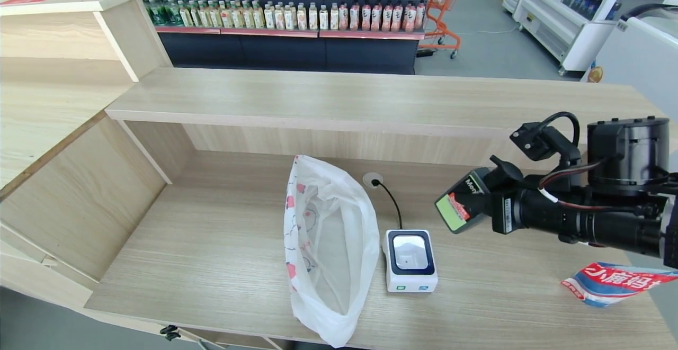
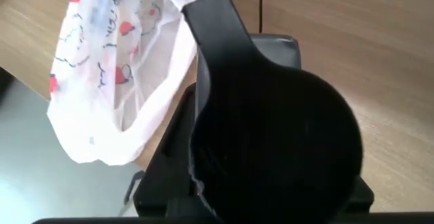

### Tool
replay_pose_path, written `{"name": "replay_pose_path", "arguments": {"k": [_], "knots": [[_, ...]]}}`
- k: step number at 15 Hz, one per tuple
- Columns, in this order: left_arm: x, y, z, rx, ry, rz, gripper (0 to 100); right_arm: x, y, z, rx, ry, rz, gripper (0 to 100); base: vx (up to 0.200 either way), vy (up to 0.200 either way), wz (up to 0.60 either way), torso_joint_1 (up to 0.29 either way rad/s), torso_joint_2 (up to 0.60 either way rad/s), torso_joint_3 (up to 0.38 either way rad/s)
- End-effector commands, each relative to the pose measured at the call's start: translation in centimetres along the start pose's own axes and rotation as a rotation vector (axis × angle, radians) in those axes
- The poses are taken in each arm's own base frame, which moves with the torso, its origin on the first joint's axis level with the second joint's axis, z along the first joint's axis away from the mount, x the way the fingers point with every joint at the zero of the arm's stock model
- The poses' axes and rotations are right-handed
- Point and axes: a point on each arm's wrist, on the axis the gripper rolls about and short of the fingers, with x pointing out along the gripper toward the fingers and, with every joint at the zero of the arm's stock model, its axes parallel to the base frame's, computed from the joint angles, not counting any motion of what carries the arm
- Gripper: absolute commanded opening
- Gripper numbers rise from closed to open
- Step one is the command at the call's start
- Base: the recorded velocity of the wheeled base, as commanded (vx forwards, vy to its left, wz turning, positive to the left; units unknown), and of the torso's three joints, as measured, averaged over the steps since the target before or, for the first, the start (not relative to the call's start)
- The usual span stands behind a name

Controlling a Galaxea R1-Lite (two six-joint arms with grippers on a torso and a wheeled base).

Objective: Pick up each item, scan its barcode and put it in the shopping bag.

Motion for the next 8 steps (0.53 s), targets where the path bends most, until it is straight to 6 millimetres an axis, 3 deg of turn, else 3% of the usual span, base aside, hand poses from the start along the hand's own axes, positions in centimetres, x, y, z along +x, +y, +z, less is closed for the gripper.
{"name": "replay_pose_path", "arguments": {"k": [1,2,5,8], "knots": [[0.0,0.0,0.0,0.000,0.001,0.001,100,-0.5,0.2,0.4,0.003,-0.019,0.025,0,0.000,0.200,0.00,-0.002,0.00,0.002],[0.0,0.0,0.0,-0.001,0.000,0.001,100,-0.9,0.5,0.6,0.070,-0.024,0.122,0,0.000,0.200,0.00,0.017,0.02,-0.002],[0.0,0.0,0.0,0.000,0.001,0.001,100,0.5,1.0,0.3,0.074,0.005,0.144,0,0.000,0.200,0.00,-0.001,0.00,0.002],[0.0,0.0,0.0,0.002,0.001,0.001,100,4.2,1.1,-0.1,0.075,0.061,0.156,0,0.000,0.000,0.00,0.000,0.00,0.000]]}}
